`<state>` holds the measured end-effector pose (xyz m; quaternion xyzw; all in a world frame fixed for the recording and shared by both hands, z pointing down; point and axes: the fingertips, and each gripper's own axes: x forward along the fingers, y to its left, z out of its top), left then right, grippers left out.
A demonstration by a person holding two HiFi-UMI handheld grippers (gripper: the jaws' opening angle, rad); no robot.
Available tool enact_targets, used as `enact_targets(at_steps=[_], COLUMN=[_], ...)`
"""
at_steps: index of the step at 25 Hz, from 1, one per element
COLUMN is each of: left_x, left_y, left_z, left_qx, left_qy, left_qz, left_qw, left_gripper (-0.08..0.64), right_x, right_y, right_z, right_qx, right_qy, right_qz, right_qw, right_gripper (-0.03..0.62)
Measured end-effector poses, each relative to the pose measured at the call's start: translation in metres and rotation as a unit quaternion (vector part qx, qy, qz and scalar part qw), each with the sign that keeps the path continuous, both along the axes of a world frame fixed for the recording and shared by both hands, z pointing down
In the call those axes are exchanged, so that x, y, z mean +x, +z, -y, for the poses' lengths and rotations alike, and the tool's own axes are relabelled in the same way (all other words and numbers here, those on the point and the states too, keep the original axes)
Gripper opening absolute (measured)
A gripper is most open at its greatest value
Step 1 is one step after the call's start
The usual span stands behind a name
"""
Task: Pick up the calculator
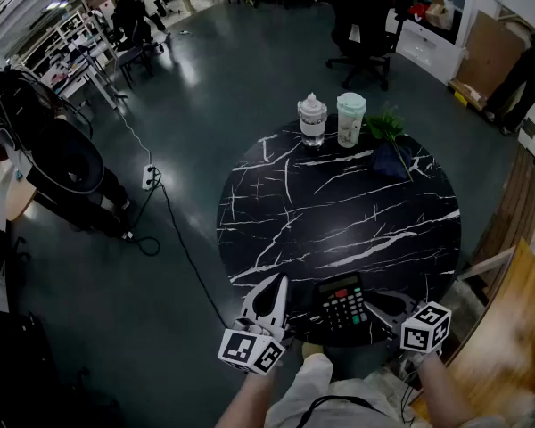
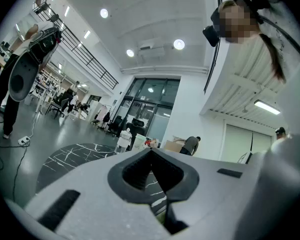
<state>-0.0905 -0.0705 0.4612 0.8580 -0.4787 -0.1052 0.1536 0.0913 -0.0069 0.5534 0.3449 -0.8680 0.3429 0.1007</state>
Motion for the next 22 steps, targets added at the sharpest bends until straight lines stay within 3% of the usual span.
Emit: enact_targets(at_steps=[5, 11, 18, 22], left_x=[-0.005, -0.010, -0.015, -0.013], left_y=[0.005, 0.020, 0.038, 0.044], left_z=[0.026, 0.039, 0.047, 0.048], left_qx=[0.006, 0.004, -0.001, 0.005], left_qy=[-0.005, -0.011, -0.043, -0.053], left_qz=[0.003, 0.003, -0.002, -0.008], left_qw=[1.0000, 0.9999, 0.9991, 0.9986], left_gripper=[0.008, 0.008, 0.008, 0.008], right_x=[0.001, -0.001, -0.013, -0.021], right_y=[0.023, 0.041, 0.058, 0.067], right_z=[0.038, 0.064, 0.069, 0.069], right_qx=[-0.039, -0.086, -0.119, -0.140], right_qy=[-0.056, -0.116, -0.236, -0.270], right_qz=[-0.025, -0.030, -0.061, -0.057], right_qw=[0.997, 0.989, 0.962, 0.951], right_gripper=[0.147, 0.169, 0.198, 0.207])
